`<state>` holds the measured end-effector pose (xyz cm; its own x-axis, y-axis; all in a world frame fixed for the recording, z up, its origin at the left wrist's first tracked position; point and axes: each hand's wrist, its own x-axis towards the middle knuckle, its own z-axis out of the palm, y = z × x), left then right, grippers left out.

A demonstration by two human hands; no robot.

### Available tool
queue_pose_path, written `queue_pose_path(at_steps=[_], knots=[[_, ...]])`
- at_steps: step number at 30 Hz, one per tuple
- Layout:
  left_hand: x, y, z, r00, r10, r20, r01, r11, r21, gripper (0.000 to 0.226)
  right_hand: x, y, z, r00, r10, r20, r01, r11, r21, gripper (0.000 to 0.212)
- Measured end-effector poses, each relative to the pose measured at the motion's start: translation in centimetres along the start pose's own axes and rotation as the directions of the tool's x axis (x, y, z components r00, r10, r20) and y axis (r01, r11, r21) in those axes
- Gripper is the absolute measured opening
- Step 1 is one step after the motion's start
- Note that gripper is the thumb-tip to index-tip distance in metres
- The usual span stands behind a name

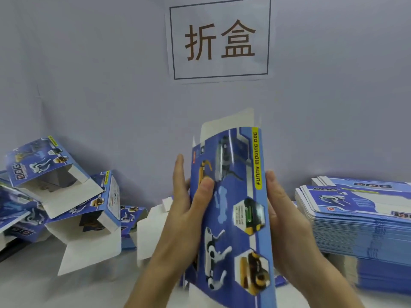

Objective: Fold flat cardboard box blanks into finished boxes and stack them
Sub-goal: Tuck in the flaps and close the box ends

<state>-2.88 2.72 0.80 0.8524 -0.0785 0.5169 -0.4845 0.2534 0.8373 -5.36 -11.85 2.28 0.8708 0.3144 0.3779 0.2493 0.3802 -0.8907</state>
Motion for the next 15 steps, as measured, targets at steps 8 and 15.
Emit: queue_pose_path(at_steps=[8,15], knots=[[-0.2,-2.0,1.9,0.965,0.259,0.03,-0.26,0.95,0.172,0.055,0.8,-0.3,-3.7,0.878,-0.398,-0.267,0.144,0.749,-0.647,0.086],[0.4,-0.1,0.7,0.952,0.255,-0.171,-0.237,0.964,0.123,0.056,1.4,2.8,-3.9,0.89,-0.447,-0.091,0.29,0.708,-0.644,0.089]])
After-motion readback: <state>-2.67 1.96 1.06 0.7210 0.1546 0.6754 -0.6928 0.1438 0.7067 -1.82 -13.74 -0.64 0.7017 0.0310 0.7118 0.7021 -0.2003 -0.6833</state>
